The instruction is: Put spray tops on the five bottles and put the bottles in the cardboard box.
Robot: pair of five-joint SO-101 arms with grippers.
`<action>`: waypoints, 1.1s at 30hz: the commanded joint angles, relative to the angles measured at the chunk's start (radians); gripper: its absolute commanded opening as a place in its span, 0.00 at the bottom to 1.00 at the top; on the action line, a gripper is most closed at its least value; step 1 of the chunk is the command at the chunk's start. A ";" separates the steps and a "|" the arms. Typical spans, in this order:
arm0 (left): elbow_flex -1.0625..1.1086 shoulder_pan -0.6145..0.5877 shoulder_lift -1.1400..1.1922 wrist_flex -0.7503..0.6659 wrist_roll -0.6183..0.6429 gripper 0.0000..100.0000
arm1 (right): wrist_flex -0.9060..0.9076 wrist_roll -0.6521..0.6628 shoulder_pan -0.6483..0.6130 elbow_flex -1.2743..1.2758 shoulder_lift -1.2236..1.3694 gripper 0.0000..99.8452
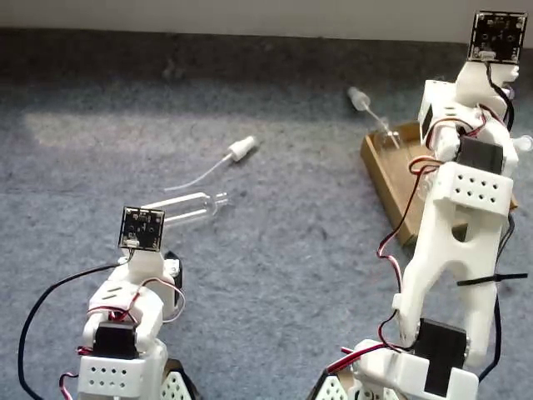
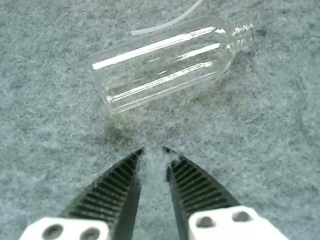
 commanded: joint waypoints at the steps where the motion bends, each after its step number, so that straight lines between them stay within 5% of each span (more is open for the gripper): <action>1: 0.015 -0.019 -0.001 -0.017 -0.006 0.00 | 0.122 0.011 -0.068 -0.108 -0.067 0.29; 10: -0.062 -0.220 -0.001 -0.017 -0.006 0.00 | 0.338 0.009 -0.300 -0.194 -0.068 0.29; 20: -0.128 -0.374 -0.001 0.012 -0.005 0.01 | 0.501 0.000 -0.710 -0.182 -0.054 0.29; 24: -0.134 -0.386 -0.001 0.020 -0.005 0.01 | 0.490 -0.203 -0.869 -0.070 -0.030 0.29; 29: -0.133 -0.386 -0.001 0.018 -0.005 0.01 | 0.364 -0.560 -0.920 -0.018 0.051 0.30; 33: -0.133 -0.394 -0.001 0.017 -0.005 0.01 | 0.280 -0.600 -0.926 -0.019 0.116 0.30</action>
